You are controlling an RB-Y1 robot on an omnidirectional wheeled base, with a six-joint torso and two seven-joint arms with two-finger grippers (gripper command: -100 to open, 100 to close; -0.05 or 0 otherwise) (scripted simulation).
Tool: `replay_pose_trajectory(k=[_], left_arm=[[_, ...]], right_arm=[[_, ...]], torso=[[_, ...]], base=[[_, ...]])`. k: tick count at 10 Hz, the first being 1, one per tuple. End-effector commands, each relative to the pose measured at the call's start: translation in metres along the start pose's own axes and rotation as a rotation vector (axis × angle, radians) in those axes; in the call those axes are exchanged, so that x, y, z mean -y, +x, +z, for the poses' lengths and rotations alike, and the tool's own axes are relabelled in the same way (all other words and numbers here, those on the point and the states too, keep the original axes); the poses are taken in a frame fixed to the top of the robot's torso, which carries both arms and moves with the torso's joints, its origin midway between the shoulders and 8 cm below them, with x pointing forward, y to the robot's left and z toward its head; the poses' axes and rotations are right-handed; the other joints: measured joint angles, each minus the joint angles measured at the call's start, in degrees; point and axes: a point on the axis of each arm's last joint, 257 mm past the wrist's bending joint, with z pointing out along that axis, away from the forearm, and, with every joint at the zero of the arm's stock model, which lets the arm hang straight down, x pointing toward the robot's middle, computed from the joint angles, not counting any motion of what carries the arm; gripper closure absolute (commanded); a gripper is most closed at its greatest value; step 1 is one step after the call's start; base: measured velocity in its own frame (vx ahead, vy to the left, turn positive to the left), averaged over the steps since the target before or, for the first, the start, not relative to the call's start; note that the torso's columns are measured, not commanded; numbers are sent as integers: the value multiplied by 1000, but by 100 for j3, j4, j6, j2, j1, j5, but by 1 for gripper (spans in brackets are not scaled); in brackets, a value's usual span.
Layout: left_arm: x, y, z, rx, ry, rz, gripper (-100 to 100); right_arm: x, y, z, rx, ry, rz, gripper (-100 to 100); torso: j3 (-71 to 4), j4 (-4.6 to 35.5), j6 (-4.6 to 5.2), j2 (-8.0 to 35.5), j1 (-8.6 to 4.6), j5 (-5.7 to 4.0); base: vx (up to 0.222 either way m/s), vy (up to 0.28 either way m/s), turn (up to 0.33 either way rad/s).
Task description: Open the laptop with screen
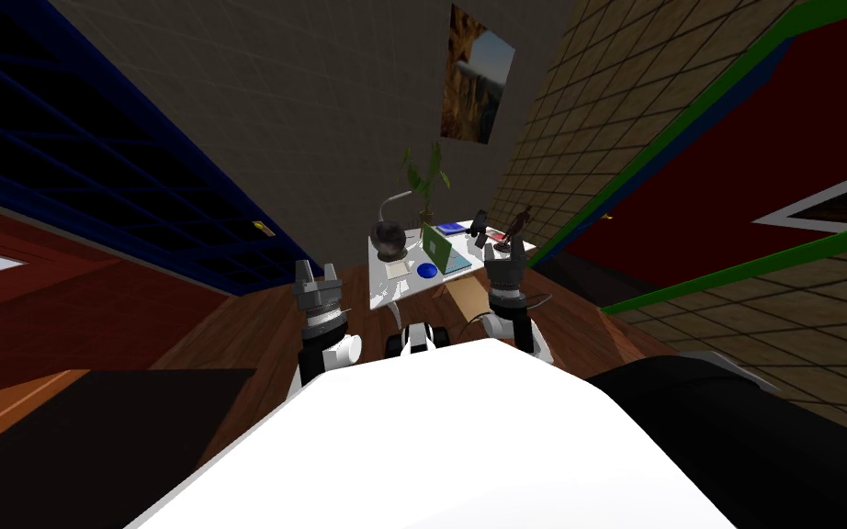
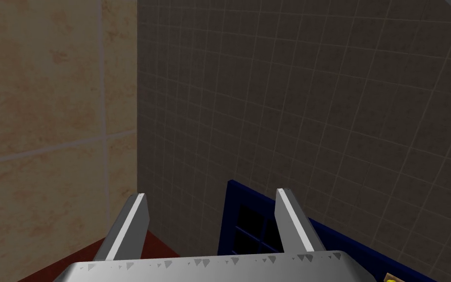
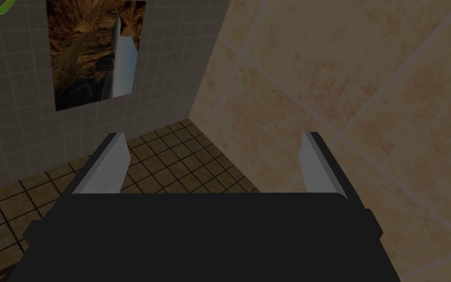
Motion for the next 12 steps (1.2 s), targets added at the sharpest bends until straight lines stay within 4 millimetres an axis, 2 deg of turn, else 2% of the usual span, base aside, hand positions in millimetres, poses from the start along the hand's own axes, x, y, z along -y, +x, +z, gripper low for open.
replay_pose_trajectory(k=[1,6,7,9,10,12], left_arm=[[0,0,0,0,0,0,0],[0,0,0,0,0,0,0],[0,0,0,0,0,0,0],[0,0,0,0,0,0,0],[0,0,0,0,0,0,0],[0,0,0,0,0,0,0]], right_arm=[[16,11,-5,-101,31,-160,-100],[45,23,-18,-265,68,-443,-100],[46,25,-18,-275,68,-456,-100],[62,26,-26,-353,80,-598,-100],[63,28,-27,-364,79,-611,-100],[80,26,-36,-443,88,-755,-100]], torso=[[-1,0,0,-1,-2,0],[0,0,0,1,-17,-5],[-1,0,-1,-2,-6,-2],[-1,0,0,-2,-13,-4],[-2,-1,-1,-3,-1,-1],[2,1,0,5,-10,-3]], base=[[-1,107,42],[-7,93,34],[-6,73,16],[0,80,38],[1,85,14],[-12,83,38]])
